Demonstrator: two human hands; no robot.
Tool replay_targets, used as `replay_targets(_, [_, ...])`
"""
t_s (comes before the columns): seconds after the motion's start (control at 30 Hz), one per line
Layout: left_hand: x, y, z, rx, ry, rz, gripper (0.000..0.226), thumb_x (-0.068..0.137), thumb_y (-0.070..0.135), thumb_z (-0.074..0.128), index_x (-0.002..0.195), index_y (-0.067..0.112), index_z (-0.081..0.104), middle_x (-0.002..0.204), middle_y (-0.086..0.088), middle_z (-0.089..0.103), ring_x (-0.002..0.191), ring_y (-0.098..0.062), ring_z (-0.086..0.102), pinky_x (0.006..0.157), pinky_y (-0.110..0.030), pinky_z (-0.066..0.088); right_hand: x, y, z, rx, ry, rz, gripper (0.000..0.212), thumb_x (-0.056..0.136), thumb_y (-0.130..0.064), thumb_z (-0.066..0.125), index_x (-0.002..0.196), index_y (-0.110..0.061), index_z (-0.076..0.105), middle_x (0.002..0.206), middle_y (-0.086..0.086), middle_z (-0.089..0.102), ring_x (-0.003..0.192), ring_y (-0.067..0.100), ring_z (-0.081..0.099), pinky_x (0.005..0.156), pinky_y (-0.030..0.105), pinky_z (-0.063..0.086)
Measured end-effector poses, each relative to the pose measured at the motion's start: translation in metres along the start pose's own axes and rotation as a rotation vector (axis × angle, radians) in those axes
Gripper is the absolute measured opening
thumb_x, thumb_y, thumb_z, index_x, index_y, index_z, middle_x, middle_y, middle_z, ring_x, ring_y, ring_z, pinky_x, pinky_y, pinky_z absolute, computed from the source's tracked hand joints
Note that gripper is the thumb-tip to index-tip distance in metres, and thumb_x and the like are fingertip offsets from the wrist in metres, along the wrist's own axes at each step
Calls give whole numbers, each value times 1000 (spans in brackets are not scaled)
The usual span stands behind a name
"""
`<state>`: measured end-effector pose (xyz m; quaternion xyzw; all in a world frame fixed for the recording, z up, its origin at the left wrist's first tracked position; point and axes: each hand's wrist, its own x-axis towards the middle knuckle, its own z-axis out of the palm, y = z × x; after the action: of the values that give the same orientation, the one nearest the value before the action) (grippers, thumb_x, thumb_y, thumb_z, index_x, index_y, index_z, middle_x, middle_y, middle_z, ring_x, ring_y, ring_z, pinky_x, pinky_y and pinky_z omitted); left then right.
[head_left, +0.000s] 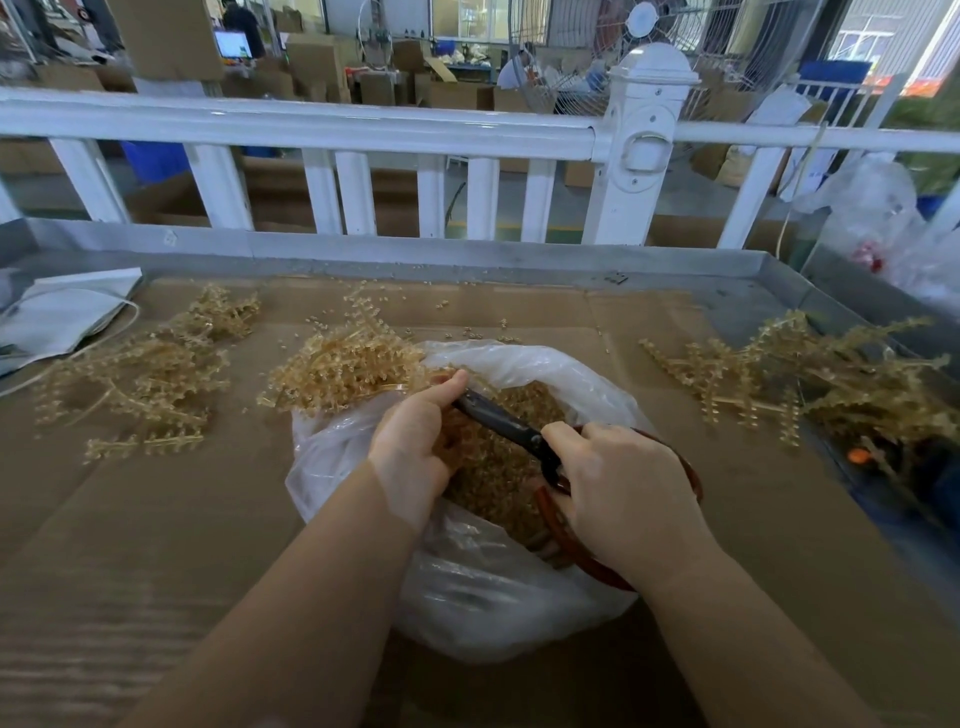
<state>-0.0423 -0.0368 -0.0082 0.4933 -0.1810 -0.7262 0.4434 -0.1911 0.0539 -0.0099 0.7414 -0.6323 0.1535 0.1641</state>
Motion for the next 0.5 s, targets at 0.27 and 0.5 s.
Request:
replay_targets(0.27, [-5, 0, -2, -119, -33, 9, 10, 84, 17, 68, 91, 12, 73, 96, -11, 68, 86, -30, 65, 79, -43, 55, -4, 4, 7, 190, -66, 14, 28, 87, -52, 53, 102, -29, 58, 81, -9, 61, 69, 8, 47, 59, 20, 29])
replay_targets(0.5, [-4, -4, -4, -279, -149, 31, 21, 93, 19, 53, 86, 8, 70, 84, -9, 64, 76, -25, 60, 78, -36, 52, -1, 10, 0, 282, -127, 29, 29, 88, -55, 54, 105, -31, 57, 86, -12, 63, 77, 6, 56, 64, 19, 39])
